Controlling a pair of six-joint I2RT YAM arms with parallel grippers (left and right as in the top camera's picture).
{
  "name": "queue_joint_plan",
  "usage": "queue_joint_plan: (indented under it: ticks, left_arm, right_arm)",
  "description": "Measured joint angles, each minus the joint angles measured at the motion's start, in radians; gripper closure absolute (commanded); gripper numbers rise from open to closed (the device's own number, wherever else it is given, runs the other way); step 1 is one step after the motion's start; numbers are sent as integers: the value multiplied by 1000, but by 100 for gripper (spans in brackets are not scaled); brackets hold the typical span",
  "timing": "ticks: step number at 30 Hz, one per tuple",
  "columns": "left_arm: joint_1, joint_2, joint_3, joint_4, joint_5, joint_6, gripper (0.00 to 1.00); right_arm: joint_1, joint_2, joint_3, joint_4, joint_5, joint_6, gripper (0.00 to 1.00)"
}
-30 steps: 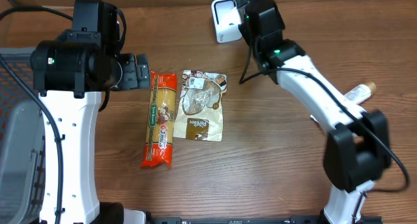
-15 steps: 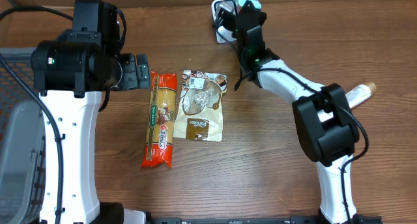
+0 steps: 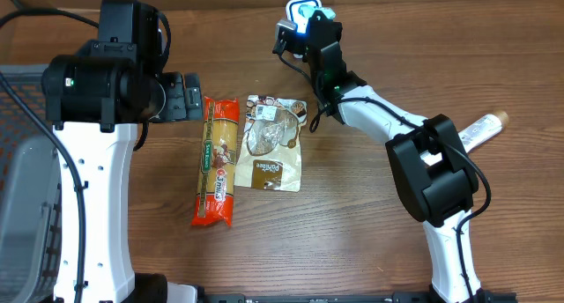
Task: Scan the item barcode
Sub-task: 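Lift the wipes pack and hold it in front of the white scanner, then carry the wipes pack to the right edge and release it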
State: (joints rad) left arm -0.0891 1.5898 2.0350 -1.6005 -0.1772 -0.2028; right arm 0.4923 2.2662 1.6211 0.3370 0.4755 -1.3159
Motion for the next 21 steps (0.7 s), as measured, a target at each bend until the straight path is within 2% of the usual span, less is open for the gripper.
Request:
queue_joint_plan:
  ticks: [7, 12, 17, 21]
  left_arm:
    - [0, 0, 0, 0, 0, 0, 0]
    - [0, 0, 0, 0, 0, 0, 0]
    - [0, 0, 0, 0, 0, 0, 0]
    - [0, 0, 0, 0, 0, 0, 0]
  right_arm:
    - [6, 0, 0, 3, 3, 8, 96]
    - [10, -2, 0, -12, 31, 106, 96]
    - [26, -55, 0, -187, 35, 256, 96]
    - [42, -217, -4, -470, -9, 485, 96]
